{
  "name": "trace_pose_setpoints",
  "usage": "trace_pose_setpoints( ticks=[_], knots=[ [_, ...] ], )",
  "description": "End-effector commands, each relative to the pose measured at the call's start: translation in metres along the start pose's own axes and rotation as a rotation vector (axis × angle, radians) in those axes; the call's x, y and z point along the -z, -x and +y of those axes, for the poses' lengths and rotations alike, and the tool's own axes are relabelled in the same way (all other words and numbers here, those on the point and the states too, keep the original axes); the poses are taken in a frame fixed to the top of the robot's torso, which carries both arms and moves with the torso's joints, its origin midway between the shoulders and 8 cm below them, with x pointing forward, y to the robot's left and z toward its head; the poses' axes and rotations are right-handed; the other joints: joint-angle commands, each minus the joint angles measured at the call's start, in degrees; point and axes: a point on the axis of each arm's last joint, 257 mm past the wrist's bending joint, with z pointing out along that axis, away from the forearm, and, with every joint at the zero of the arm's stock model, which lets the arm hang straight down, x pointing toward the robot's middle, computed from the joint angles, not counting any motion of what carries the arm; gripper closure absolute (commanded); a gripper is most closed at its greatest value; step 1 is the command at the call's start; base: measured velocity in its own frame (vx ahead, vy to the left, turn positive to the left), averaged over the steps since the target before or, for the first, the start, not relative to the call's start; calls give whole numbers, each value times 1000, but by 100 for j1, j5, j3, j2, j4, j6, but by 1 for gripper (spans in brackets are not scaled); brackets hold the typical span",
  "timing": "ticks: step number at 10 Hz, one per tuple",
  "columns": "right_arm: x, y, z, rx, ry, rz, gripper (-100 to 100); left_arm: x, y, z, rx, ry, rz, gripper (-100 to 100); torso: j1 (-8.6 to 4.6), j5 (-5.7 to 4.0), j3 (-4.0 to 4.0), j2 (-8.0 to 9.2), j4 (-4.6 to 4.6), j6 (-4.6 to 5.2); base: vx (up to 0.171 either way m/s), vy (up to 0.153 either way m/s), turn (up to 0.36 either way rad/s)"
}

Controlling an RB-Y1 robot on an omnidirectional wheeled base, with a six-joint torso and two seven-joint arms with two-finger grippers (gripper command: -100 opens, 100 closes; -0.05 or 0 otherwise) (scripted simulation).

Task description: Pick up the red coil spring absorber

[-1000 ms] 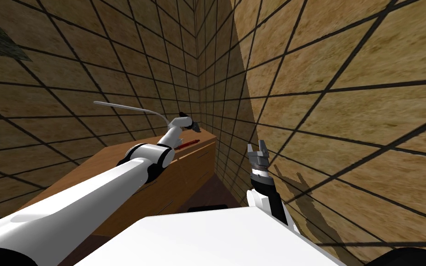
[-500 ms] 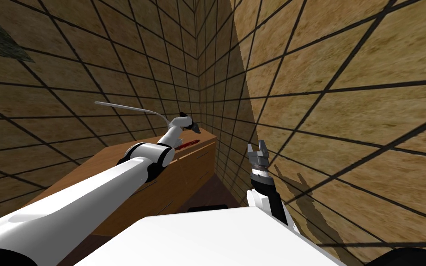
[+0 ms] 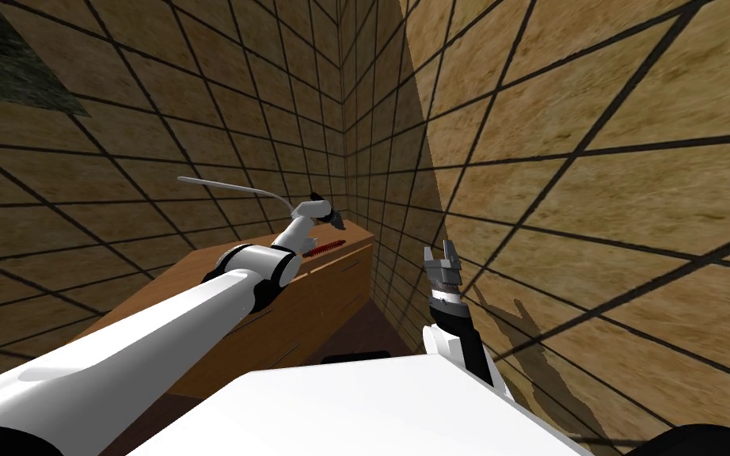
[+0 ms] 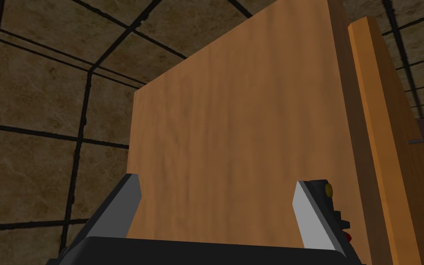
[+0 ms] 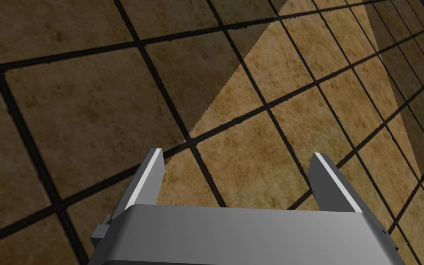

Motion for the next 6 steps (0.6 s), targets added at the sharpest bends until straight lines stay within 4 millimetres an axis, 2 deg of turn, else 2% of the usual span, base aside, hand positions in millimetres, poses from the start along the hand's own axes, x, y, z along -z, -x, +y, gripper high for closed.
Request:
trace_pose_setpoints(
  ticks=[1, 2, 6],
  knots=[
    [0, 0, 0, 0, 0, 0, 0, -4, -7, 17, 13, 49, -8, -100, 0, 0, 0, 0, 0, 0, 99, 120, 221],
    [0, 0, 0, 0, 0, 0, 0, -7, -12, 32, 22, 89, -16, -100, 17, 5, -9, -13, -5, 3, 78, 108, 158],
    [0, 0, 0, 0, 0, 0, 0, -10, -20, 62, 43, 175, -38, -100, -1, 1, -8, -10, -5, 6, 72, 68, 100]
  ],
)
